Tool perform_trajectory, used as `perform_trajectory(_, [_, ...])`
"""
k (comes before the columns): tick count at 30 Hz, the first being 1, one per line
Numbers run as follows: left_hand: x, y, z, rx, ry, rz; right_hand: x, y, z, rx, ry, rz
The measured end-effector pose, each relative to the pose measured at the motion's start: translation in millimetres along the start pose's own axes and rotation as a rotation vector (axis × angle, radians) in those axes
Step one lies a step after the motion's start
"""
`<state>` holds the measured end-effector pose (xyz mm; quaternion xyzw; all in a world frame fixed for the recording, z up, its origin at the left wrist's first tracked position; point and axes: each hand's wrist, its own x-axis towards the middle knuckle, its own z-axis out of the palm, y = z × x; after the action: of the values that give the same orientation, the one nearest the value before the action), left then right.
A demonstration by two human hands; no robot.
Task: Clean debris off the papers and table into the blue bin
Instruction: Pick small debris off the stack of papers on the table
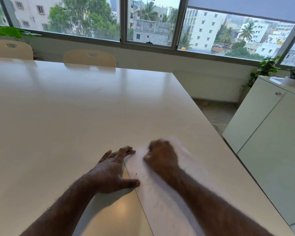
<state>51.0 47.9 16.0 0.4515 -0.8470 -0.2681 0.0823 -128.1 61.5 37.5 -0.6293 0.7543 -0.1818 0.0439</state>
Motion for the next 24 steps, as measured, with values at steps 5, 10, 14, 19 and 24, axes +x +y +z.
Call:
perform_trajectory(5, [2,-1,-2,-0.011,0.008,0.007,7,16,-5,0.117,-0.08,0.059])
perform_trajectory(10, [-2,0,1,-0.006,0.004,0.02,7,32,-1,-0.001,0.082,0.133])
perform_trajectory(14, [1,1,-2,0.024,-0.003,0.011,-6,19,-1,0.087,-0.016,0.013])
perform_trajectory(19, [-1,0,0,0.031,-0.007,0.022,3,64,-21,-0.051,0.122,0.187])
perform_trajectory(24, [2,-2,-2,0.036,-0.021,0.019,-24,29,-9,0.045,-0.037,-0.021])
